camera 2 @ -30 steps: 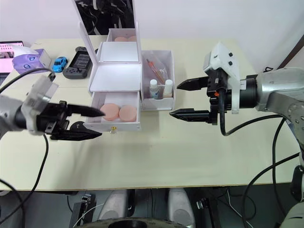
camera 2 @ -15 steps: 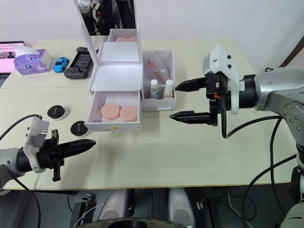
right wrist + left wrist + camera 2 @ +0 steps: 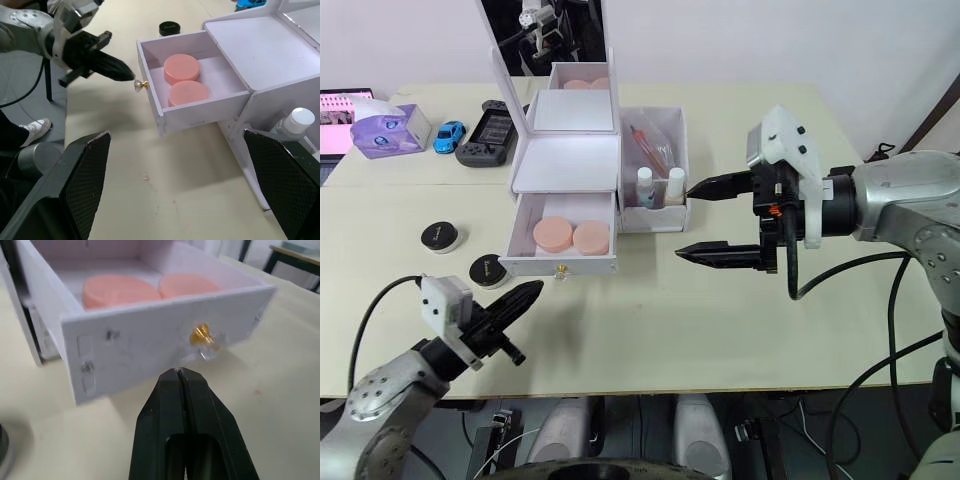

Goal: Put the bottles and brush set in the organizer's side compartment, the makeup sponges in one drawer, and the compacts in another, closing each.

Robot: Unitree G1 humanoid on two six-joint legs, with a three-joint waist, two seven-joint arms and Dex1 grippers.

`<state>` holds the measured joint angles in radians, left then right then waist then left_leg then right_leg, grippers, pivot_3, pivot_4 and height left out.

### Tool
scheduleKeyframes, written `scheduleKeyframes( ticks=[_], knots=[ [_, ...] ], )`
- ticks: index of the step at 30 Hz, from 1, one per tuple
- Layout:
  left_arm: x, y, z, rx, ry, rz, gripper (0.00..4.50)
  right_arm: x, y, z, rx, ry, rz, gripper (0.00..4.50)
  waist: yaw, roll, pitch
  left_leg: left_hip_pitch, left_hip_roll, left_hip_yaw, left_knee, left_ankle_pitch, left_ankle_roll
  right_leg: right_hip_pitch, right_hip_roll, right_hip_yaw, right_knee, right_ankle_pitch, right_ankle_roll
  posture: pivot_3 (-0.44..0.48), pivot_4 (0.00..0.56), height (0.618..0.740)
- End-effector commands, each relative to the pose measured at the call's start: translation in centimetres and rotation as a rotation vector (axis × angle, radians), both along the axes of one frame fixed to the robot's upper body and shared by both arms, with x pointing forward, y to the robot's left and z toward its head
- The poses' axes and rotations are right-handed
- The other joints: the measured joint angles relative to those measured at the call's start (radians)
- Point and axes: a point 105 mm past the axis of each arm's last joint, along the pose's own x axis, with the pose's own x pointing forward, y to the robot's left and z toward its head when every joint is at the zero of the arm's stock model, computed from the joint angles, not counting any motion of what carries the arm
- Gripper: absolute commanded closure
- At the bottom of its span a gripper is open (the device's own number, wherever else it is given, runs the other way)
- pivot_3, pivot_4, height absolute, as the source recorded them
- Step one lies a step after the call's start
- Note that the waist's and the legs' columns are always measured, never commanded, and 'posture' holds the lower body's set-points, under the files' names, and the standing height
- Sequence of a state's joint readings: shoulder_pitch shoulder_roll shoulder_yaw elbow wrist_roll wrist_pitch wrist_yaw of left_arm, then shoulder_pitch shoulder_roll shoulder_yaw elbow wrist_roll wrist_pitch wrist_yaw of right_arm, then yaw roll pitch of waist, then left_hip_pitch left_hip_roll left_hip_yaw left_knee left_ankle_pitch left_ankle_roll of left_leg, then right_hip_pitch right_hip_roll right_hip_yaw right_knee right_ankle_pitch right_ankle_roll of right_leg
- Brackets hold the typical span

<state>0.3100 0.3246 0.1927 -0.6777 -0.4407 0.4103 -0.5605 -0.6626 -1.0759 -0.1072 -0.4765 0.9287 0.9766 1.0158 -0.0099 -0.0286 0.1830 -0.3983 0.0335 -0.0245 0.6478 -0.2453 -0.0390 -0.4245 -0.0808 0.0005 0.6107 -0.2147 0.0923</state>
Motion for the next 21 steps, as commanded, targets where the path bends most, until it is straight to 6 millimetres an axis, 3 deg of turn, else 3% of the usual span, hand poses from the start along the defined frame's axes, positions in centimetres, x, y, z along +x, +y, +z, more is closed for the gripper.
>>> scheduleKeyframes(
  ticks=[1, 15, 21],
  knots=[
    [1.0, -0.1, 0.7, 0.028, -0.086, 0.062, 4.47, -0.6, -0.2, 1.1, 0.005, -0.057, 0.005, 0.0, 0.0, 0.0, 0.0, 0.0, 0.0, 0.0, 0.0, 0.0, 0.0, 0.0, 0.0, 0.0, 0.0, 0.0, 0.0, 0.0, 0.15, 0.74],
    [5.8, 0.3, 2.4, 0.014, -0.203, 0.173, 4.47, -0.8, -0.6, 1.0, 0.013, -0.061, -0.016, 0.0, 0.003, 0.0, 0.0, 0.0, 0.0, 0.0, 0.0, 0.0, 0.0, 0.001, 0.0, 0.0, 0.0, 0.0, 0.0, 0.0, 0.15, 0.74],
    [7.7, -0.7, 2.3, 0.003, -0.208, 0.175, 4.47, -0.8, -0.7, 1.1, 0.016, -0.075, -0.031, 0.0, 0.003, 0.0, 0.0, 0.0, 0.0, 0.0, -0.001, 0.0, 0.0, 0.001, 0.001, 0.0, 0.0, 0.002, -0.002, 0.0, 0.15, 0.74]
  ],
)
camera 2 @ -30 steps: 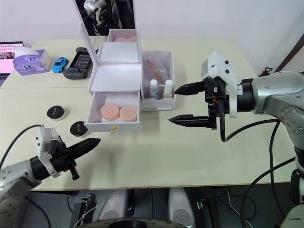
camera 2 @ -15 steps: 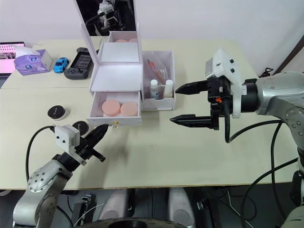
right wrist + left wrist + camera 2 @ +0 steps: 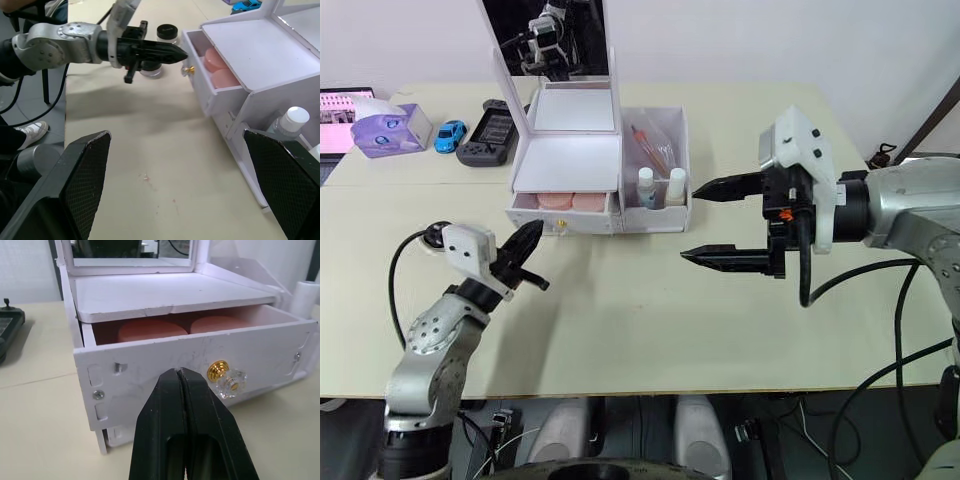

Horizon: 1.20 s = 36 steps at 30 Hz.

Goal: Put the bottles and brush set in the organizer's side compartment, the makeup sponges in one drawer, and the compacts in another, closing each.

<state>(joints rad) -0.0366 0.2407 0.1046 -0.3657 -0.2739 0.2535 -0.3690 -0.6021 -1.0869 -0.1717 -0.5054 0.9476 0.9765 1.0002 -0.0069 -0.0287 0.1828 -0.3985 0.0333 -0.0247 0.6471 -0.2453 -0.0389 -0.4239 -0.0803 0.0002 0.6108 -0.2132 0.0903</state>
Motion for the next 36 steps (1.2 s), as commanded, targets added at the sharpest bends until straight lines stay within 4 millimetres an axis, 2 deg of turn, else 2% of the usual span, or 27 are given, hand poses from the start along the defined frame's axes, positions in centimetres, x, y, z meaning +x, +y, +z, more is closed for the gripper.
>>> scheduleKeyframes(
  ticks=[1, 13, 17, 24, 28, 30, 33, 36],
  knots=[
    [0.4, -0.7, 0.7, 0.01, -0.039, -0.013, 4.47, -0.3, -0.2, 1.1, 0.002, -0.067, -0.009, 0.0, 0.0, 0.0, 0.0, 0.0, 0.0, 0.0, 0.0, 0.0, 0.0, 0.0, 0.0, 0.0, 0.0, 0.001, -0.001, 0.0, 0.15, 0.74],
    [2.3, -1.9, 1.1, -0.006, -0.039, -0.019, 4.47, 0.0, -0.2, 1.0, 0.009, -0.087, -0.042, 0.0, 0.003, 0.0, 0.0, 0.0, 0.0, -0.001, 0.0, 0.0, 0.0, 0.0, 0.0, 0.0, 0.0, -0.001, 0.001, 0.0, 0.15, 0.74],
    [2.7, -2.4, 1.2, -0.013, -0.037, -0.023, 4.47, 0.3, 0.9, 1.4, 0.016, -0.099, -0.037, 0.0, 0.007, 0.0, 0.0, 0.0, 0.0, -0.001, -0.001, 0.0, 0.0, 0.0, 0.001, 0.0, 0.0, 0.001, -0.002, 0.0, 0.15, 0.74],
    [3.0, -2.6, 1.5, -0.018, -0.04, -0.029, 4.47, 0.4, 1.7, 1.8, 0.017, -0.096, -0.04, 0.0, 0.021, 0.0, 0.0, 0.0, 0.0, -0.001, 0.0, 0.0, 0.0, 0.0, 0.001, 0.0, 0.0, -0.001, 0.001, 0.0, 0.15, 0.74],
    [2.4, -2.2, 1.0, 0.006, -0.015, -0.046, 4.47, 0.4, 1.8, 1.6, 0.025, -0.055, -0.037, 0.0, 0.02, 0.0, 0.0, -0.002, 0.0, -0.001, 0.0, 0.0, 0.0, -0.001, 0.0, 0.0, -0.001, 0.001, -0.002, 0.0, 0.15, 0.74],
    [2.1, -1.8, 0.5, -0.02, 0.03, -0.052, 4.47, 0.2, 1.7, 1.4, 0.038, 0.01, -0.033, 0.0, 0.019, 0.0, 0.0, -0.002, 0.0, -0.001, 0.0, 0.0, 0.0, -0.001, 0.0, -0.001, -0.001, 0.001, -0.002, 0.0, 0.15, 0.74],
    [1.5, -0.6, 0.1, -0.053, 0.077, -0.077, 4.47, 2.0, -0.2, -0.3, -0.001, 0.054, -0.158, 0.0, 0.018, 0.0, 0.0, -0.002, 0.0, -0.001, -0.001, 0.0, 0.0, -0.001, 0.0, -0.001, -0.001, 0.001, -0.002, 0.0, 0.15, 0.74],
    [0.5, 0.7, 0.3, -0.028, 0.082, -0.104, 3.61, 2.2, -1.2, -1.1, 0.044, 0.109, -0.197, 0.0, 0.018, 0.0, 0.0, -0.002, 0.0, -0.001, -0.001, 0.0, 0.0, -0.002, 0.0, -0.001, -0.001, 0.001, -0.002, 0.0, 0.15, 0.74]
  ],
)
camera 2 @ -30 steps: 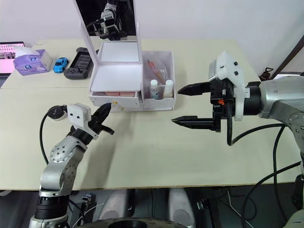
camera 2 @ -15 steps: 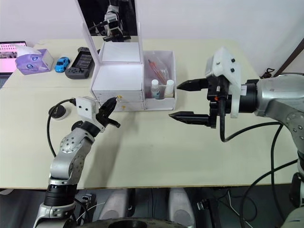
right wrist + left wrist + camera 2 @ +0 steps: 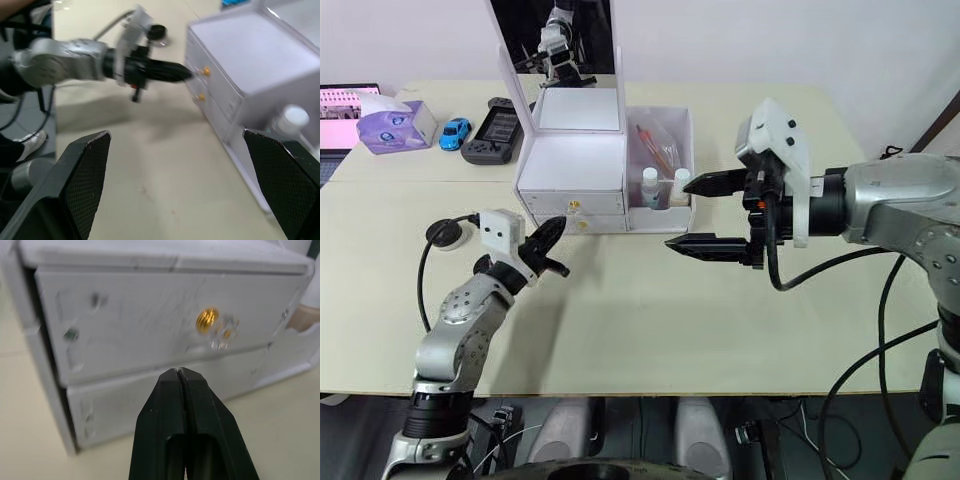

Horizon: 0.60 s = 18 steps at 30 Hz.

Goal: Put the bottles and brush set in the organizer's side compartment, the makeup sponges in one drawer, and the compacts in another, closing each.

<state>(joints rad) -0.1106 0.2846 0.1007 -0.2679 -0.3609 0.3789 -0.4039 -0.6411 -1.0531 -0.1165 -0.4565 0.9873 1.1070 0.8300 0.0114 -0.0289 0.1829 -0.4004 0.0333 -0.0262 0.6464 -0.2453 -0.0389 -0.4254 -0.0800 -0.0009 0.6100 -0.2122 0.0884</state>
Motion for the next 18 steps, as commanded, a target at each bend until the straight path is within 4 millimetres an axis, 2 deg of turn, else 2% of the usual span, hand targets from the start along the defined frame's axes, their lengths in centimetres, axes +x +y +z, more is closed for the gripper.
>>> scheduleKeyframes(
  ticks=[1, 6, 7, 11, 12, 14, 15, 18],
  knots=[
    [-1.2, 1.2, 2.0, 0.017, -0.064, -0.042, 3.14, 0.2, -1.0, 0.1, 0.04, 0.005, -0.042, 0.0, 0.0, 0.001, 0.0, -0.001, 0.0, 0.0, 0.0, 0.0, 0.0, -0.001, 0.0, 0.0, 0.0, 0.0, 0.0, 0.0, 0.15, 0.74],
    [-2.9, 5.3, 2.1, 0.066, -0.06, -0.035, 0.43, 0.3, -3.3, -0.5, 0.094, 0.017, -0.12, 0.0, 0.0, 0.001, 0.0, -0.002, 0.0, 0.0, 0.0, 0.0, 0.0, -0.002, 0.0, 0.0, 0.0, 0.0, 0.0, 0.0, 0.15, 0.74],
    [-3.3, 6.3, 2.3, 0.075, -0.061, -0.023, 0.03, 0.5, -3.9, -0.4, 0.128, -0.007, -0.143, 0.0, 0.0, 0.001, 0.001, -0.002, 0.0, 0.0, 0.0, 0.0, 0.0, -0.002, 0.0, 0.0, -0.001, 0.0, 0.0, 0.0, 0.15, 0.74],
    [-4.5, 11.4, 3.0, 0.122, -0.047, 0.041, 0.03, 0.6, -7.8, -1.9, 0.187, -0.065, -0.254, 0.0, 0.003, -0.004, -0.002, -0.003, 0.001, -0.002, -0.001, 0.0, 0.0, -0.002, 0.0, -0.003, -0.002, -0.002, 0.003, 0.0, 0.15, 0.74],
    [-4.5, 12.1, 3.1, 0.123, -0.045, 0.055, 0.03, 0.6, -8.4, -2.3, 0.179, -0.078, -0.274, 0.0, 0.001, -0.002, -0.001, -0.003, 0.001, -0.002, -0.001, 0.0, 0.0, -0.002, 0.0, -0.003, -0.003, -0.003, 0.004, 0.0, 0.15, 0.74],
    [-4.1, 15.7, 3.1, 0.107, -0.031, 0.161, 0.03, 1.3, -11.3, -3.2, 0.144, -0.181, -0.384, 0.0, 0.002, 0.003, -0.002, -0.004, 0.0, 0.0, -0.001, 0.0, 0.0, -0.001, -0.001, -0.002, -0.006, -0.002, 0.004, 0.0, 0.15, 0.74],
    [-4.0, 17.3, 2.7, 0.117, -0.017, 0.199, 0.03, 1.5, -12.7, -3.8, 0.151, -0.201, -0.439, 0.0, 0.001, 0.003, -0.002, -0.004, 0.0, 0.0, 0.0, 0.0, 0.0, -0.001, -0.001, -0.002, -0.007, -0.002, 0.004, 0.0, 0.15, 0.74],
    [-4.2, 20.5, 1.5, 0.146, 0.021, 0.271, 0.03, 1.6, -15.2, -5.4, 0.168, -0.242, -0.538, 0.0, -0.003, 0.004, -0.003, -0.004, 0.0, 0.0, 0.0, 0.0, 0.0, 0.001, -0.001, -0.002, -0.011, -0.002, 0.003, 0.0, 0.15, 0.74]
  ],
)
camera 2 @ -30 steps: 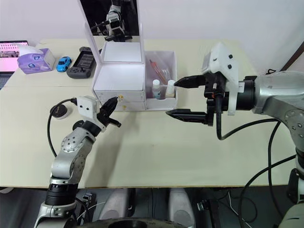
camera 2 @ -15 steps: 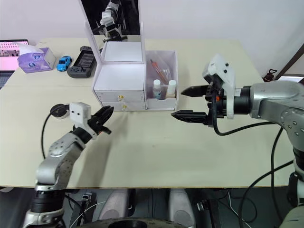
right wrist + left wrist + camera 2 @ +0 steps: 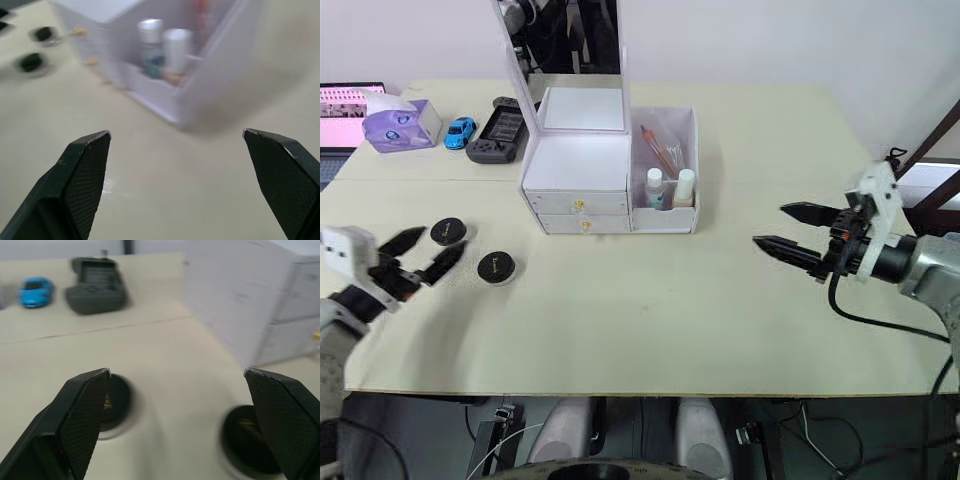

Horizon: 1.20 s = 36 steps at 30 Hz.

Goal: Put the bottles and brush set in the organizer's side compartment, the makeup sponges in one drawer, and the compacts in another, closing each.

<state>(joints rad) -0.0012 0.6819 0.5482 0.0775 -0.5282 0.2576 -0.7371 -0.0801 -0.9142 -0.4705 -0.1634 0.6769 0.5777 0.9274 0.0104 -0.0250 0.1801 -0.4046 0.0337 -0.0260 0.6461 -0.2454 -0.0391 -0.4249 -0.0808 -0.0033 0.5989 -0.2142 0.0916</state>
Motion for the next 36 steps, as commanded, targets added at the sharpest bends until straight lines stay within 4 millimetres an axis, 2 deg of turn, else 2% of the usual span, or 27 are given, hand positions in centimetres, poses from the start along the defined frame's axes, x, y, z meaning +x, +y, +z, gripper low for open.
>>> scheduleKeyframes(
  ticks=[1, 4, 7, 9, 12, 16, 20, 22, 26, 31, 36],
  knots=[
    [-0.5, 3.1, -0.3, 0.026, -0.006, 0.077, 0.03, 0.0, -2.5, 0.2, -0.022, -0.108, -0.099, 0.0, -0.005, 0.001, 0.0, 0.0, 0.0, 0.001, 0.0, 0.0, 0.0, 0.0, 0.0, 0.0, 0.0, 0.0, 0.0, 0.0, 0.15, 0.74],
    [-0.7, 4.5, 0.1, 0.055, -0.019, 0.104, 0.03, -0.3, -3.9, -1.3, -0.032, -0.11, -0.16, 0.0, -0.009, 0.0, 0.0, -0.001, 0.0, 0.003, -0.001, 0.0, 0.0, -0.001, -0.001, 0.001, -0.001, 0.001, -0.002, 0.0, 0.15, 0.74],
    [-0.7, 5.0, 0.6, 0.072, -0.031, 0.108, 0.03, -0.4, -4.1, -1.7, -0.037, -0.114, -0.176, 0.0, -0.005, 0.0, 0.0, -0.001, 0.0, 0.002, -0.002, 0.0, 0.0, -0.002, -0.001, 0.001, 0.0, 0.003, -0.005, 0.0, 0.15, 0.74],
    [-0.6, 4.9, 0.8, 0.084, -0.038, 0.097, 0.03, -0.2, -3.9, -1.4, -0.031, -0.128, -0.173, 0.0, -0.004, 0.001, 0.0, -0.001, 0.0, 0.002, -0.002, 0.0, 0.0, -0.002, 0.0, 0.001, 0.001, 0.003, -0.005, 0.0, 0.15, 0.74],
    [0.0, 3.4, 1.5, 0.109, -0.049, 0.039, 0.03, 0.2, -2.9, -1.0, -0.031, -0.123, -0.137, 0.0, -0.004, 0.001, -0.001, 0.0, 0.001, 0.002, -0.003, 0.0, 0.0, -0.002, 0.0, 0.001, 0.001, 0.003, -0.005, 0.0, 0.15, 0.74],
    [0.3, -0.7, 2.2, 0.147, -0.061, -0.116, 0.03, 0.4, -0.9, 0.1, 0.031, -0.108, -0.064, 0.0, -0.004, 0.001, 0.0, 0.0, 0.001, 0.002, -0.002, 0.0, 0.0, -0.002, -0.001, 0.001, 0.001, 0.004, -0.005, 0.0, 0.15, 0.74],
    [0.1, -6.5, 2.5, 0.119, -0.055, -0.3, 0.03, 0.2, 2.8, 1.1, -0.007, -0.099, 0.067, 0.0, -0.003, 0.002, -0.001, 0.0, 0.001, 0.003, -0.002, 0.0, 0.0, -0.001, -0.001, 0.002, 0.0, 0.004, -0.005, 0.0, 0.15, 0.74],
    [0.1, -8.7, 2.5, 0.104, -0.056, -0.346, 0.03, 0.0, 4.3, 1.3, -0.025, -0.091, 0.122, 0.0, -0.001, 0.002, -0.001, 0.0, 0.001, 0.002, -0.003, 0.0, 0.0, -0.002, 0.0, 0.002, 0.001, 0.004, -0.005, 0.0, 0.15, 0.74],
    [0.3, -14.0, 1.4, 0.041, -0.097, -0.338, 0.03, -0.3, 8.3, 2.4, -0.048, -0.123, 0.23, 0.0, 0.001, 0.002, -0.001, 0.0, 0.001, 0.002, -0.002, 0.0, 0.0, -0.001, 0.0, 0.002, 0.001, 0.004, -0.005, 0.0, 0.15, 0.74],
    [0.1, -18.2, -1.3, -0.006, -0.067, -0.341, 0.03, -0.5, 10.9, 3.3, -0.058, -0.128, 0.284, 0.0, 0.002, 0.001, -0.001, 0.0, 0.0, 0.001, 0.0, 0.0, 0.0, 0.0, 0.001, 0.003, 0.001, 0.005, -0.003, 0.0, 0.15, 0.74],
    [1.5, -20.6, -2.4, -0.079, -0.067, -0.267, 0.03, -0.2, 11.7, 3.9, -0.067, -0.117, 0.311, 0.0, 0.003, 0.001, -0.001, 0.0, 0.0, 0.0, 0.002, 0.0, 0.0, 0.001, 0.002, 0.002, 0.001, 0.006, -0.003, 0.0, 0.15, 0.74]
  ],
)
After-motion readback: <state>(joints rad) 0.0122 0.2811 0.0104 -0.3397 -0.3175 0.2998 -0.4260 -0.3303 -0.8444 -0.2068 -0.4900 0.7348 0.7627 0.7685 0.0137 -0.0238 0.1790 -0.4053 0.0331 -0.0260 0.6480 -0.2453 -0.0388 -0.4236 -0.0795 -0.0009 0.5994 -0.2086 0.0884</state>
